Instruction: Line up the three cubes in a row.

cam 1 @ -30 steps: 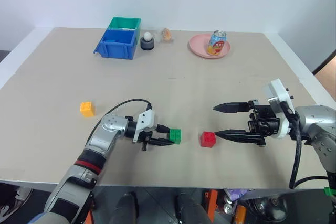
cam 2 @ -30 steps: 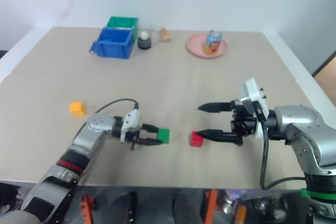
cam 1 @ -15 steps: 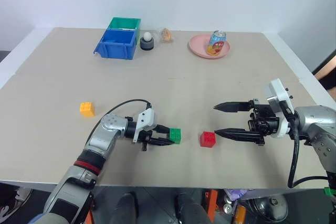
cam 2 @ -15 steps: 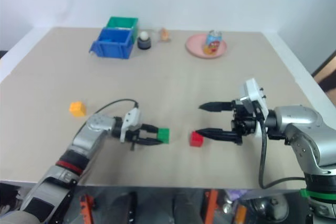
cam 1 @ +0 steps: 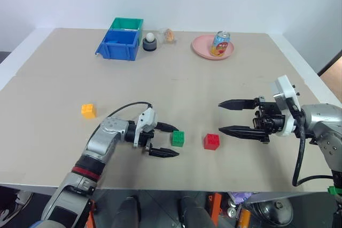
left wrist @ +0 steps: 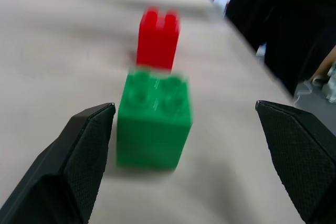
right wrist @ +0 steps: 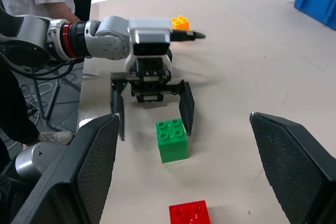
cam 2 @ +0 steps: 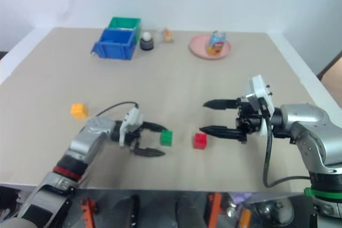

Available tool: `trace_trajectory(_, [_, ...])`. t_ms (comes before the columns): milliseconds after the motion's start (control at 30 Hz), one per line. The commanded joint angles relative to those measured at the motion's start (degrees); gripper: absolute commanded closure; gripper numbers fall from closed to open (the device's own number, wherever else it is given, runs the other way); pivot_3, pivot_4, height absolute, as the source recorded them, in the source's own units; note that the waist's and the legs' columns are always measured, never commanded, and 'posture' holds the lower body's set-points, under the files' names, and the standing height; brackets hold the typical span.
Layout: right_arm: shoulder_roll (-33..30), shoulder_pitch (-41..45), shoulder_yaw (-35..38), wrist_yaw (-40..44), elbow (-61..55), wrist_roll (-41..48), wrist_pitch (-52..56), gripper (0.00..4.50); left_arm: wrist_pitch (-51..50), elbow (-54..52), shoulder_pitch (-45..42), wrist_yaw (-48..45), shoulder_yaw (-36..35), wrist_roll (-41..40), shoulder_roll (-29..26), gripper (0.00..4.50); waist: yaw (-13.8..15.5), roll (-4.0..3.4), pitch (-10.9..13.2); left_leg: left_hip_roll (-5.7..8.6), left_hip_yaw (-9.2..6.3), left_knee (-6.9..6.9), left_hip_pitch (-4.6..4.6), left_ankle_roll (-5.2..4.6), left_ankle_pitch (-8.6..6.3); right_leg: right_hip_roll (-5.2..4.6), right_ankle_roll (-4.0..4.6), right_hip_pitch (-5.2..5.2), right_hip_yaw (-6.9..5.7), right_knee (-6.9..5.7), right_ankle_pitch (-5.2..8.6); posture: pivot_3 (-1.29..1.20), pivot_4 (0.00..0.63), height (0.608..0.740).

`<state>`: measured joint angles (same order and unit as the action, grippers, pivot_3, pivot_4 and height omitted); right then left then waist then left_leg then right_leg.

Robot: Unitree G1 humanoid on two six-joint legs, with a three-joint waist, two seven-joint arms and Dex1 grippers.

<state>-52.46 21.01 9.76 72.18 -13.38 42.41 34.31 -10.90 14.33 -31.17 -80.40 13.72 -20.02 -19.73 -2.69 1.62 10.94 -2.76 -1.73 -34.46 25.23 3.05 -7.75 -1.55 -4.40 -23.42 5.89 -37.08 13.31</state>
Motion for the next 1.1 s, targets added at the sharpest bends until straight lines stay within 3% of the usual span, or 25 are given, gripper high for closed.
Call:
trace_trajectory(33, [-0.3,1.2,1.2,0.1,0.0,0.7,-0.2,0.4,-2.7,-4.5,0.7,-0.5,-2.1,-2.4,-2.9,0.05,0.0,0.0,0.0,0.0,0.0,0.0,0.0,0.0,0.0,0.0,0.0,-0.01,0.0,0.0,0.0,0.0,0.15,0.74])
trace_trajectory(300, [-0.4,1.5,2.0,-0.1,-0.1,1.5,0.7,0.4,7.8,1.1,-0.2,6.5,-7.4,1.4,-5.4,0.05,0.0,0.0,0.0,-0.02,0.01,-0.02,-0.01,0.0,0.0,0.01,0.0,0.01,0.0,0.0,0.0,0.0,0.15,0.74])
trace_trajectory(400, [-0.7,1.5,2.2,-0.1,-0.4,1.7,1.0,0.4,5.4,-2.6,0.7,9.5,-11.2,-1.5,-6.4,0.05,0.0,0.01,0.0,-0.04,0.0,-0.01,0.0,0.0,0.0,0.03,0.02,-0.01,0.0,0.0,-0.01,0.0,0.15,0.74])
trace_trajectory(667, [4.4,6.0,-0.7,-7.3,-3.3,0.9,0.9,0.4,-10.8,-23.2,11.9,28.8,-18.0,-4.3,-7.4,0.05,-0.2,0.01,0.0,-0.11,0.02,0.02,-0.03,0.01,-0.01,0.06,-0.01,0.0,0.01,-0.01,-0.02,0.0,0.15,0.74])
trace_trajectory(800, [6.5,7.1,-3.2,-7.1,-4.3,0.7,0.4,0.4,-20.6,-33.3,18.1,40.0,-22.6,-7.8,-6.0,0.05,0.0,0.04,0.0,-0.12,0.0,0.0,-0.03,0.01,-0.01,0.08,0.01,0.0,-0.02,-0.04,-0.02,0.0,0.15,0.74])
trace_trajectory(1000, [8.5,9.0,-5.8,-5.9,-1.7,-0.6,-0.8,0.4,-31.4,-45.0,26.5,59.9,-31.3,-8.9,-0.2,0.05,0.0,0.1,0.0,-0.11,0.03,-0.07,-0.04,0.02,-0.01,0.05,0.02,0.03,0.01,-0.02,-0.04,0.0,0.15,0.74])
trace_trajectory(1100, [9.0,9.9,-6.4,-4.6,-0.7,-0.8,-1.2,0.4,-35.5,-49.4,31.4,65.3,-35.0,-11.6,3.1,0.05,-0.1,0.13,0.0,-0.11,0.02,-0.06,-0.05,0.02,-0.01,0.06,0.03,0.03,0.0,-0.03,-0.04,0.0,0.15,0.74])
